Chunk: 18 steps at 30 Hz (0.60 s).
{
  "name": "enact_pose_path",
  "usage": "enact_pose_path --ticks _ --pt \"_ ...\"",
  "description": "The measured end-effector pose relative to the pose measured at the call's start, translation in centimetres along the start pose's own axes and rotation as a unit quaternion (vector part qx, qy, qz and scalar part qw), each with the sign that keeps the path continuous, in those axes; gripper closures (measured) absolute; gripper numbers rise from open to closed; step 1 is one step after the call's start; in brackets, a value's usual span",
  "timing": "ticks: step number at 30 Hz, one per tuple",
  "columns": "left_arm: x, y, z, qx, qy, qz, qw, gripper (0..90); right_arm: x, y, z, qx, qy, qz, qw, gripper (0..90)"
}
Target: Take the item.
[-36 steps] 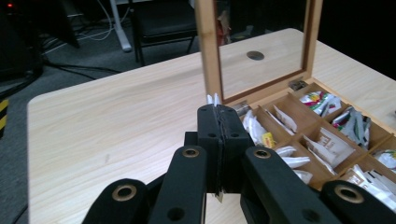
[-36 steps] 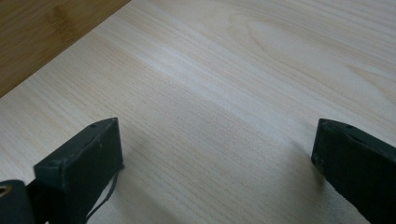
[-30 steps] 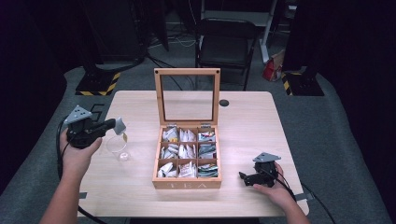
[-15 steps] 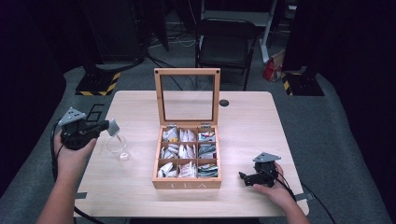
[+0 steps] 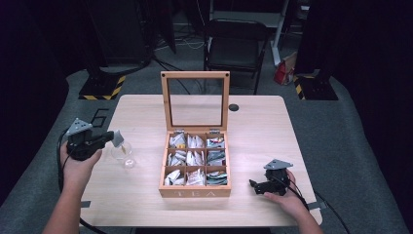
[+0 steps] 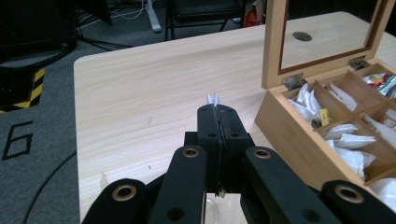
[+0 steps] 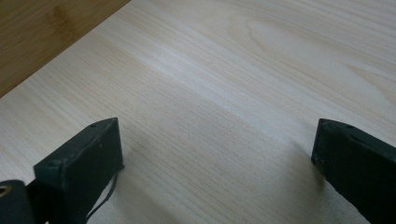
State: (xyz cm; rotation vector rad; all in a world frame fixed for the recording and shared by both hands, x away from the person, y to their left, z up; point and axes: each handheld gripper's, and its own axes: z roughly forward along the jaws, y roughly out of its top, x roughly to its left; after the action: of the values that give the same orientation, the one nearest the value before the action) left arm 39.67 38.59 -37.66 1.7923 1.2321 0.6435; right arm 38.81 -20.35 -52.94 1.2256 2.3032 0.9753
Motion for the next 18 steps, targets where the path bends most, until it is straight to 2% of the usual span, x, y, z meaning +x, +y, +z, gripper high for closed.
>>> enact_pose_path --ticks 18 --pt "0.2 -2.9 2.1 0.017 0.008 -0.011 0.9998 89.4 0.0 0.0 0.0 0.000 0.000 0.000 1.0000 1.2"
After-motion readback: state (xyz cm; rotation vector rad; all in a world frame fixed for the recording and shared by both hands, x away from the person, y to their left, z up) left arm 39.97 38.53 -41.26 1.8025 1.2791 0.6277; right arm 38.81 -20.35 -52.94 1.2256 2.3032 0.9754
